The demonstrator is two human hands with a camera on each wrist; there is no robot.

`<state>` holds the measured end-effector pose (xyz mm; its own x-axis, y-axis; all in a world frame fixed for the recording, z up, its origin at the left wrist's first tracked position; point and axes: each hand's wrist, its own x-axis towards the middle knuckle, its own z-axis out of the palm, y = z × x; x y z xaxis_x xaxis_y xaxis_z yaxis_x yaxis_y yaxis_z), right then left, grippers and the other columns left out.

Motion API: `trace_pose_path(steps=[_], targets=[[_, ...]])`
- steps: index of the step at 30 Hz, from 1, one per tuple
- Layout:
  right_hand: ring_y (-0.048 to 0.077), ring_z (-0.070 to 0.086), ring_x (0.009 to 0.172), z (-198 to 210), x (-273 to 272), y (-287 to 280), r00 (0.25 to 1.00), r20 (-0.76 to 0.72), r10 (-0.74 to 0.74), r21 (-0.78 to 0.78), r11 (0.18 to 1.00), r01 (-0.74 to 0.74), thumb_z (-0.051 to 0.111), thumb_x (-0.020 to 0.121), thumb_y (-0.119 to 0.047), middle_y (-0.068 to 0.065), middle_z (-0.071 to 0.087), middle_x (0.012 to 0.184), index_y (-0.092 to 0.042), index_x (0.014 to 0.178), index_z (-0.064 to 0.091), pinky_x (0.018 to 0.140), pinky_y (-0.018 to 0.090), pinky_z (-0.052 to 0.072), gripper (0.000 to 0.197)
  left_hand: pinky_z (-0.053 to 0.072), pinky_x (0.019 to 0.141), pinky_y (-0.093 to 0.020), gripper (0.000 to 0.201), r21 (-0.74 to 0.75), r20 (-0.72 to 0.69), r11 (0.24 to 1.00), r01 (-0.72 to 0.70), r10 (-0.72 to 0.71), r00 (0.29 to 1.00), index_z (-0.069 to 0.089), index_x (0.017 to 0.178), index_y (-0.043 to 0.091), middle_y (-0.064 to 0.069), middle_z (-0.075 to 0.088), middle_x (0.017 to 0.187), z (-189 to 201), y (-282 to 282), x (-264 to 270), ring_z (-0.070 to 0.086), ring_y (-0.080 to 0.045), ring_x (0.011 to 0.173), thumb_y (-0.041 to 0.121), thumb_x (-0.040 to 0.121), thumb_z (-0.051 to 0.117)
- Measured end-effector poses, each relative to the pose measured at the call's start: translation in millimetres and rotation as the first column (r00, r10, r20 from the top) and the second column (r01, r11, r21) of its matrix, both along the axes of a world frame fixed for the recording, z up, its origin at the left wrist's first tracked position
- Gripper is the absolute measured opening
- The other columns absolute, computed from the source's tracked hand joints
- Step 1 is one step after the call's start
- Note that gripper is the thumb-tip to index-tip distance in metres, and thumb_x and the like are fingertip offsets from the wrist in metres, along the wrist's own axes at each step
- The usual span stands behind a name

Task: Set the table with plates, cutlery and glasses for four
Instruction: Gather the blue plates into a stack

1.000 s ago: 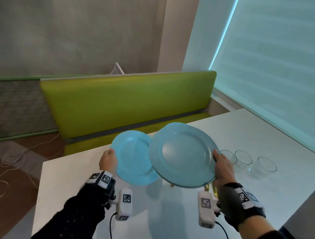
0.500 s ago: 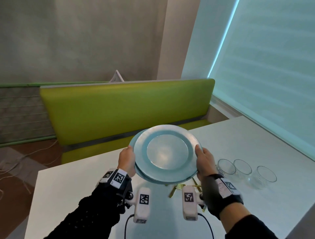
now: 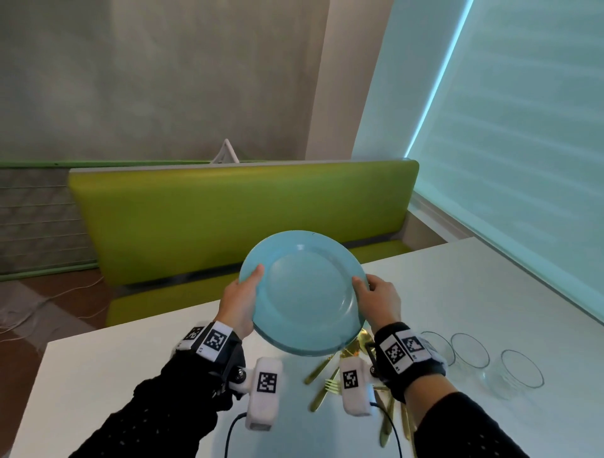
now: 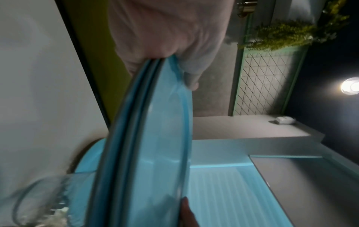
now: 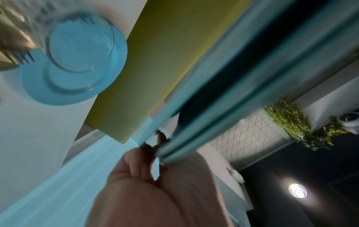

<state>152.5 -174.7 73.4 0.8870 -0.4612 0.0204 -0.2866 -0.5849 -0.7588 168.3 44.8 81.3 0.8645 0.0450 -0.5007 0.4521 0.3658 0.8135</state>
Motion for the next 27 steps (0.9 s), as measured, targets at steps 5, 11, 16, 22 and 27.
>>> trace_pose_path(steps=[5,11,16,22,27], targets=[[0.022,0.045,0.064,8,31,-36,0.996,-0.088,0.032,0.207,0.978,-0.014,0.053,0.093,-0.033,0.007,0.057,0.077,-0.015,0.090,0.068,0.054,0.029,0.039,0.024,0.052,0.062,-0.033,0.015,0.010,0.046,0.997,-0.074,0.073,0.996,0.056,0.100,0.011,-0.004,0.063,0.083,7,-15,20,0.062,-0.027,0.074,0.021,0.090,0.061],[0.030,0.062,0.081,-37,76,-94,0.920,-0.392,0.004,-0.073,0.997,-0.035,0.050,0.092,-0.029,0.014,0.064,0.090,-0.005,0.092,0.063,0.085,0.041,0.054,0.027,0.051,0.060,-0.034,0.015,0.011,0.048,0.983,-0.182,0.182,0.982,0.056,0.102,0.013,-0.004,0.062,0.080,7,-26,46,0.061,-0.024,0.069,0.021,0.089,0.062],[0.028,0.065,0.091,-100,95,-114,0.800,-0.595,-0.078,-0.111,0.994,0.014,0.054,0.090,-0.024,0.018,0.068,0.106,0.003,0.105,0.061,0.068,0.028,0.046,0.031,0.052,0.074,-0.041,0.017,0.018,0.049,0.978,-0.206,0.205,0.978,0.055,0.104,0.015,-0.010,0.064,0.095,9,-33,64,0.062,-0.030,0.086,0.023,0.090,0.061],[0.036,0.065,0.089,-155,113,-135,0.785,-0.619,-0.032,0.104,0.987,0.122,0.060,0.084,-0.015,0.021,0.063,0.090,0.007,0.101,0.060,0.086,0.042,0.052,0.027,0.051,0.061,-0.034,0.016,0.015,0.047,0.975,-0.223,0.222,0.974,0.056,0.104,0.016,-0.004,0.064,0.085,0,-42,77,0.061,-0.023,0.069,0.022,0.091,0.061],[0.022,0.049,0.045,-163,112,-141,0.811,-0.582,-0.065,0.253,0.933,0.257,0.059,0.088,-0.012,0.017,0.050,0.059,0.002,0.070,0.051,0.040,0.020,0.041,0.024,0.053,0.063,-0.035,0.018,0.047,0.026,0.975,-0.218,0.217,0.976,0.055,0.106,0.015,-0.008,0.064,0.095,-7,-47,79,0.063,-0.028,0.079,0.024,0.090,0.061]])
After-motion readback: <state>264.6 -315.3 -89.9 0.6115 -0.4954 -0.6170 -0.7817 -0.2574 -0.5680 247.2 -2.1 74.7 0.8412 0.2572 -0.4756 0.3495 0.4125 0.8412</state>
